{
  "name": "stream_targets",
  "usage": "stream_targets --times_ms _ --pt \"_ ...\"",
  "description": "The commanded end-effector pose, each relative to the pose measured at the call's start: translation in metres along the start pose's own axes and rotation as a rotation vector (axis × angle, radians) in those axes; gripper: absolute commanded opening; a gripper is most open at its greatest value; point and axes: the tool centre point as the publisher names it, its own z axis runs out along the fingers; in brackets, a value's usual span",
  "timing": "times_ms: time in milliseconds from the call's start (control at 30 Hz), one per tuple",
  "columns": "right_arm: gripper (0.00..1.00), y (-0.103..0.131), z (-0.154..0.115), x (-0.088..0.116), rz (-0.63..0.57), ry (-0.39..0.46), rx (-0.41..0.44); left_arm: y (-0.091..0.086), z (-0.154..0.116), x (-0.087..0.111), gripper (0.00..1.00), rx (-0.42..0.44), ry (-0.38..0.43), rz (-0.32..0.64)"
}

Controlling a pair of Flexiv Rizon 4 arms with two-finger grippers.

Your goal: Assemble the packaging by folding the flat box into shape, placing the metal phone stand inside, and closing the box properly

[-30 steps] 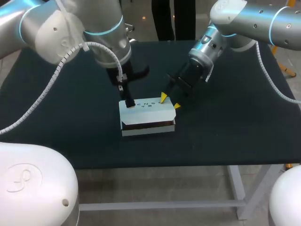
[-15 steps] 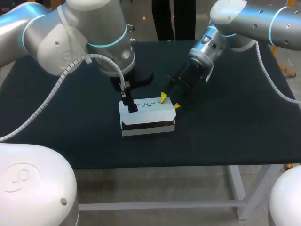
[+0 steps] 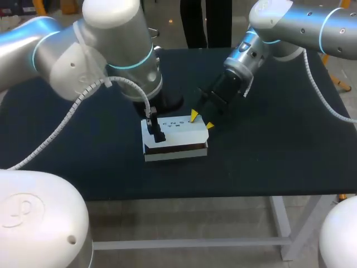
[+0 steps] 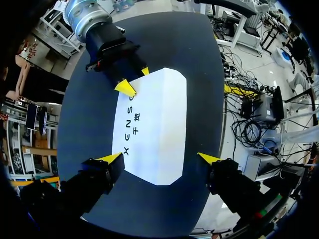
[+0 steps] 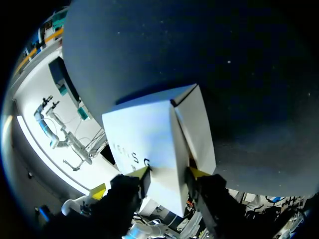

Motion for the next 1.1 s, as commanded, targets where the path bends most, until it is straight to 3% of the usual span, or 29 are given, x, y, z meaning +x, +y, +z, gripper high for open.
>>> stream_targets --times_ms 33,167,300,367,500,667,1100 --pt "0.51 0.0 0.001 0.0 0.0 -0.001 0.001 -0.006 0.014 -0.01 1.0 -0.008 0.047 -0.006" --pt "0.5 0.0 0.001 0.0 0.0 -0.001 0.001 -0.007 0.019 -0.009 0.99 -0.012 0.065 -0.001" --pt "0.5 0.0 0.001 0.0 0.0 -0.001 0.001 -0.008 0.026 -0.009 0.93 -0.025 0.089 -0.003" --pt "0.5 0.0 0.001 0.0 0.0 -0.001 0.001 -0.008 0.028 -0.009 0.85 -0.028 0.1 -0.002" --pt "0.5 0.0 0.001 0.0 0.0 -0.001 0.001 -0.008 0.031 -0.007 0.83 -0.033 0.104 0.01" --pt "0.5 0.0 0.001 0.0 0.0 -0.001 0.001 -0.008 0.036 -0.006 0.73 -0.045 0.115 0.007" --pt "0.49 0.0 0.001 0.0 0.0 -0.001 0.001 -0.01 0.047 -0.005 0.63 -0.11 0.088 -0.013"
